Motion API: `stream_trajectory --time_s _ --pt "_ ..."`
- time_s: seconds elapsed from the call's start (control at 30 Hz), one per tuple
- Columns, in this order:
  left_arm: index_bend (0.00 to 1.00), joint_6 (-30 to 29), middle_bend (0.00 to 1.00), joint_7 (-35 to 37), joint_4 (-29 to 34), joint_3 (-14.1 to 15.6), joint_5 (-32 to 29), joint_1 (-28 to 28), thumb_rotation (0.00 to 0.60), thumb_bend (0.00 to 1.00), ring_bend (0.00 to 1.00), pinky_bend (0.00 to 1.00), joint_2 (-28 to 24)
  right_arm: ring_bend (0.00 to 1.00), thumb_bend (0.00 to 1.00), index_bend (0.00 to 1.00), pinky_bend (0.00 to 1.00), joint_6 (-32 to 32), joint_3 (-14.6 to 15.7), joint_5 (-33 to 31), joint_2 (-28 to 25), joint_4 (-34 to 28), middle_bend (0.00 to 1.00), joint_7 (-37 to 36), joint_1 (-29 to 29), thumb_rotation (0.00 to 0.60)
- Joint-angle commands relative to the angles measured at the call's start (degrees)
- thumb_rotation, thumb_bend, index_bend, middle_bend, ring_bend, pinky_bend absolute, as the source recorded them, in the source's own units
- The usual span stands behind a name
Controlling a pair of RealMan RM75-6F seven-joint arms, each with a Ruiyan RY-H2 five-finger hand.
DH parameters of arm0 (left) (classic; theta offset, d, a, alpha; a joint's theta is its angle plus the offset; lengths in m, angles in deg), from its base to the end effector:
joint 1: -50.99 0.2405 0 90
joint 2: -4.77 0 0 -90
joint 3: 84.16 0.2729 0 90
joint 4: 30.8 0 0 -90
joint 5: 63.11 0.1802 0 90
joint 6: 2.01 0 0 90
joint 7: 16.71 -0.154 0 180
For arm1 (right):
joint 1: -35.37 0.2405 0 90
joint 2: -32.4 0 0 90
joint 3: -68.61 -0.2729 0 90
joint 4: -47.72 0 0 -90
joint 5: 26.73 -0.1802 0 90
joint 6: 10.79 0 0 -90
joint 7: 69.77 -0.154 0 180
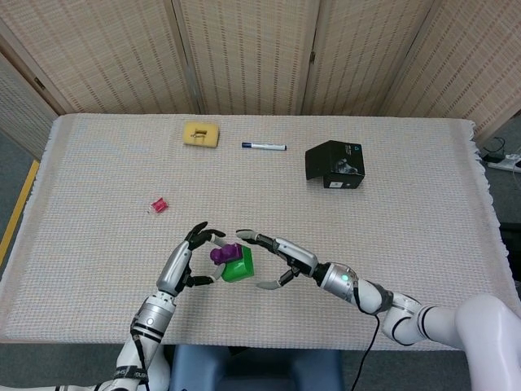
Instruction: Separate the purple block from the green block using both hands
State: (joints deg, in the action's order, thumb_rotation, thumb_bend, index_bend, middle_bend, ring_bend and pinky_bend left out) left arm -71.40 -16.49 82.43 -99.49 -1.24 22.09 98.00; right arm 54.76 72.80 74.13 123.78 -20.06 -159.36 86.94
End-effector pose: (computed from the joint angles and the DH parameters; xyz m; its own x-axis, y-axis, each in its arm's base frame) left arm -0.1122 0.2751 0.0271 -0.4580 0.3532 0.8158 0.8592 -0.0596 0.5082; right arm -0.1140 -0.3368 -0.0129 -0.3974 -0.8522 0.3403 -0.6141 -0.0286 -0.7887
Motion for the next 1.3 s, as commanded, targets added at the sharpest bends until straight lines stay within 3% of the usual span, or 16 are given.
stream_trajectory --time_s 0.03,0.27,0.47,0.83,1.03,1.3 --pt "0.81 0.0 0.31 0.0 0.1 0.2 0.2 0.0 0.6 0.55 0.05 0.0 0.1 0.0 0.3 0.03 0.0 -0.2 -0.4 -0.9 0.6 -0.4 0.0 0.8 -0.1 0.6" --pt "0.81 -1.1 0.31 1.3 1.1 1.2 2.7 0.9 0.6 0.55 0.05 0.0 0.3 0.03 0.3 0.41 0.0 -1.6 -2.3 -5.0 2.3 -2.0 0.0 4.6 -1.0 0.6" --pt "0.81 -1.8 0.31 1.8 1.1 1.8 4.0 1.3 0.6 0.56 0.05 0.0 0.7 0.07 0.3 0.52 0.0 -2.5 -3.2 -6.5 3.4 -3.2 0.03 6.9 -1.4 0.6" --pt "0.81 -2.1 0.31 2.7 0.4 1.8 5.0 1.7 0.6 0.55 0.05 0.0 0.9 0.21 0.3 0.84 0.0 -2.9 -4.7 -8.1 4.3 -4.4 0.22 10.4 -2.3 0.6" --pt "0.81 -1.9 0.31 3.0 -0.3 1.4 4.4 1.7 0.6 0.55 0.05 0.0 0.9 0.24 0.3 0.96 0.0 -2.8 -5.3 -8.5 4.2 -4.9 0.27 11.8 -2.8 0.6" --pt "0.81 -2.0 0.31 2.8 -0.7 1.1 5.0 1.5 0.6 0.55 0.05 0.0 1.2 0.26 0.3 0.98 0.0 -2.9 -5.1 -8.1 3.8 -5.1 0.29 12.8 -3.3 0.6"
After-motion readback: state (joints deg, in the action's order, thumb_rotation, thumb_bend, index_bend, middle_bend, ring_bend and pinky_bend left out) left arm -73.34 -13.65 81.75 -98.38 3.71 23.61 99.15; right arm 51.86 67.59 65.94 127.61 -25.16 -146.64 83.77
